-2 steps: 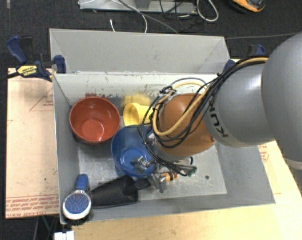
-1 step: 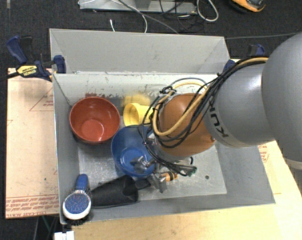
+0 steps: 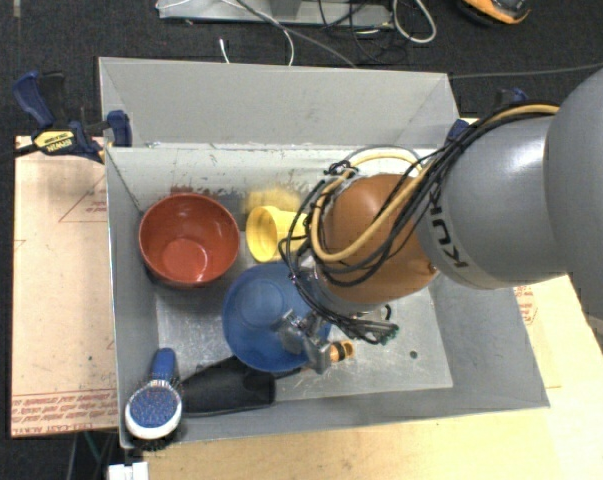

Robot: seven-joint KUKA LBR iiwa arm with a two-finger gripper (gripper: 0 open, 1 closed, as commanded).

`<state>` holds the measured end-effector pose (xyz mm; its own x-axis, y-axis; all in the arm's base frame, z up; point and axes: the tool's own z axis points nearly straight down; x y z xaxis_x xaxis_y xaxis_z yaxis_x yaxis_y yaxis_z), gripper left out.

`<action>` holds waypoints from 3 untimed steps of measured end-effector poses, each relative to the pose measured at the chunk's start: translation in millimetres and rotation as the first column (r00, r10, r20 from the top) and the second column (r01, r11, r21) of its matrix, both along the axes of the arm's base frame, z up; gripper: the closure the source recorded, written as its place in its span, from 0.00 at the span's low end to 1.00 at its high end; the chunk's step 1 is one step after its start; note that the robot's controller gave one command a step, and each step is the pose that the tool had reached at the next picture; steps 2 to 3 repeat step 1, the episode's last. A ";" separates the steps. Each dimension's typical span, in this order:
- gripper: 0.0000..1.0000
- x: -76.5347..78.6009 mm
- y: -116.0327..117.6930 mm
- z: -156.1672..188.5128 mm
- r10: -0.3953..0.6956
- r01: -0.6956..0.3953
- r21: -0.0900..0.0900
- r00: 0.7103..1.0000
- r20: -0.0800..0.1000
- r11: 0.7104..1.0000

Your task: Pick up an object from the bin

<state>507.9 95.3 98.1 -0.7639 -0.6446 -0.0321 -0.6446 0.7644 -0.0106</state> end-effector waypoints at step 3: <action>1.00 -4.3 0.3 43.7 0.000 0.000 0.000 1.000 -0.012 1.000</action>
Offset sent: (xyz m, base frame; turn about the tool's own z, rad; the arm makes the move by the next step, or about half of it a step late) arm -0.0037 0.0005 0.0474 -0.0005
